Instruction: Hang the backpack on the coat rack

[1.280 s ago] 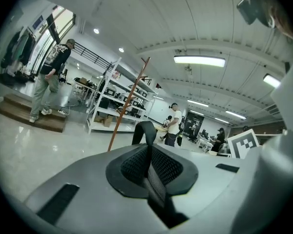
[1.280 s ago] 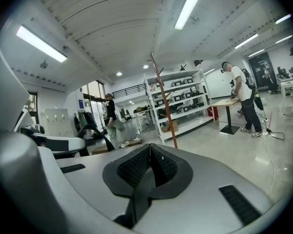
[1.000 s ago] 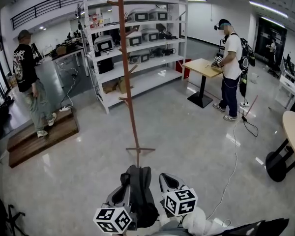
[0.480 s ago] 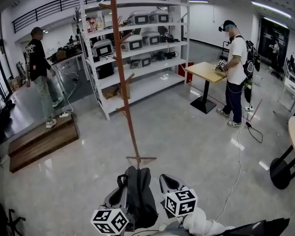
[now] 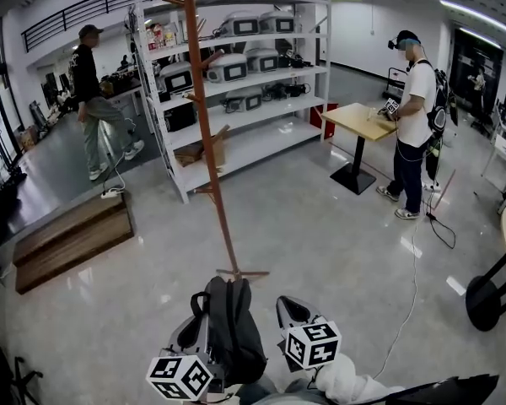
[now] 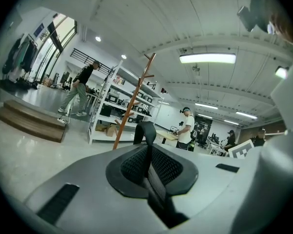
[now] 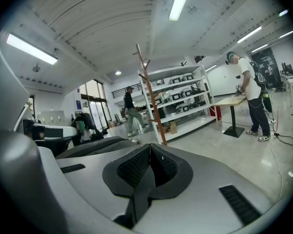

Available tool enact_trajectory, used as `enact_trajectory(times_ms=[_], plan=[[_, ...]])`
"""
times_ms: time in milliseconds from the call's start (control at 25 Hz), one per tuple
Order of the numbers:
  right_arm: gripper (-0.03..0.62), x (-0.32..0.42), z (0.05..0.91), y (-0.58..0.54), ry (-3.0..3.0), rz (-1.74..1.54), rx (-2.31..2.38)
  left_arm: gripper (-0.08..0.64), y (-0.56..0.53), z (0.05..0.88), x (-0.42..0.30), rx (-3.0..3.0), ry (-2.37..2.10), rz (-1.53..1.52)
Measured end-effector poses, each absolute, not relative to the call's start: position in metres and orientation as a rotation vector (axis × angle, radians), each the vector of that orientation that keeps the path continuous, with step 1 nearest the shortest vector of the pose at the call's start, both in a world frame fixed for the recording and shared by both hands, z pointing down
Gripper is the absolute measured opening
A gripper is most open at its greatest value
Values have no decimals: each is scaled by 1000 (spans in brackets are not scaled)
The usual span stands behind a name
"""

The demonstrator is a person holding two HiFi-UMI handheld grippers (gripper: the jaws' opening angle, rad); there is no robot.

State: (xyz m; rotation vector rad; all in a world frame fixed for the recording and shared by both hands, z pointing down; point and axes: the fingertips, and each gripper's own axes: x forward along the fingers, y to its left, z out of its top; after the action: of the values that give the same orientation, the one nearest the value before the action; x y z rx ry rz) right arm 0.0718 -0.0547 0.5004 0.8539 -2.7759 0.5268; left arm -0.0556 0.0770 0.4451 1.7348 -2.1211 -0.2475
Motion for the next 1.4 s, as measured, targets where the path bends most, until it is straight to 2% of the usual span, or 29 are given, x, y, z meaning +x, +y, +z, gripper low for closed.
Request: enact_trajectory(times_ms=[560, 1400], plan=[[12, 67, 516, -97, -2727, 521, 938, 19, 30, 449, -91, 1757, -2100, -263], [12, -52, 514, -178, -2724, 514, 980, 18, -69, 465, -162, 1904, -1908, -196]])
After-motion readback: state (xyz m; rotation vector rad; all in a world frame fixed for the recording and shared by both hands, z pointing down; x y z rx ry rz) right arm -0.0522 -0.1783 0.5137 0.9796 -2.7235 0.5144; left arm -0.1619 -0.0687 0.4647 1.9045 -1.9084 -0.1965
